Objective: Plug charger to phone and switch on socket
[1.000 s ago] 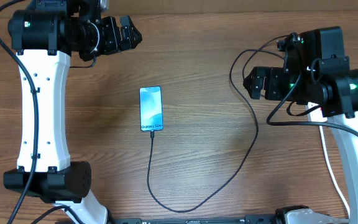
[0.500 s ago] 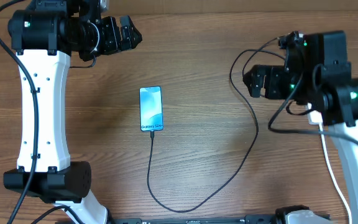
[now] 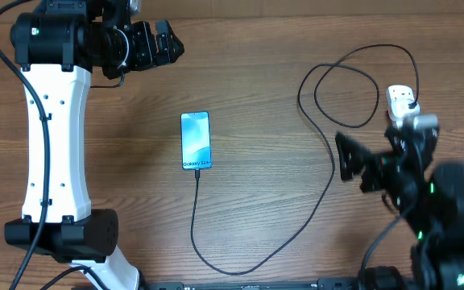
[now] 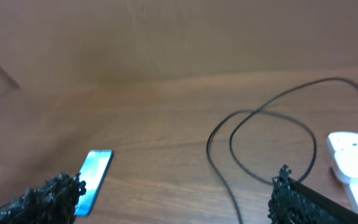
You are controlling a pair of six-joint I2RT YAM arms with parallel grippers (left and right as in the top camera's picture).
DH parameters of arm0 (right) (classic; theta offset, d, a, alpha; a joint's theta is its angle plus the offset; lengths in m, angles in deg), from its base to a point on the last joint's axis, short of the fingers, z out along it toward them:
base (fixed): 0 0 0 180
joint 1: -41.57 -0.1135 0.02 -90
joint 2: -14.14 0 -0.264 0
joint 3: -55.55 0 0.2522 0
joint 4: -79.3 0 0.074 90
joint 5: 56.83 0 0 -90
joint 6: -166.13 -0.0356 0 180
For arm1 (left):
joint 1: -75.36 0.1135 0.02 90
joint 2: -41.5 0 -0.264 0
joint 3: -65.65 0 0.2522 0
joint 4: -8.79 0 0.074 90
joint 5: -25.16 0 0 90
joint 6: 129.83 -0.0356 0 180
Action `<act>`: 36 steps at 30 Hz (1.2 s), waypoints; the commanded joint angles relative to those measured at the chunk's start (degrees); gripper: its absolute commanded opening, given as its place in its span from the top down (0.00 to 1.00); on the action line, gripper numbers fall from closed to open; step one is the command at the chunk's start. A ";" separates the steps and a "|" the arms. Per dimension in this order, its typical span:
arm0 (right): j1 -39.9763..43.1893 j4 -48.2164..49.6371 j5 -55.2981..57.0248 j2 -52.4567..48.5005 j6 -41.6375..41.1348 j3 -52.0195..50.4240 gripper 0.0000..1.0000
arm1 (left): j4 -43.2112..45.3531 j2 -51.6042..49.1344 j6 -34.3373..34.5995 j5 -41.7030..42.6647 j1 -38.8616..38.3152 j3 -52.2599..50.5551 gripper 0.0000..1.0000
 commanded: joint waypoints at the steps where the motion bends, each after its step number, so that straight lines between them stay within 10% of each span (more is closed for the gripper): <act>1: 1.16 5.35 0.09 8.02 0.28 -9.46 0.00 | 0.13 0.17 -0.72 0.37 0.22 0.59 0.01; 17: 0.63 30.86 0.07 31.12 0.24 -42.80 0.00 | 0.13 0.17 -0.72 0.37 0.22 0.59 0.00; 36: 0.66 33.03 0.24 35.21 0.24 -48.70 0.00 | 0.13 0.17 -0.72 0.37 0.20 0.59 0.01</act>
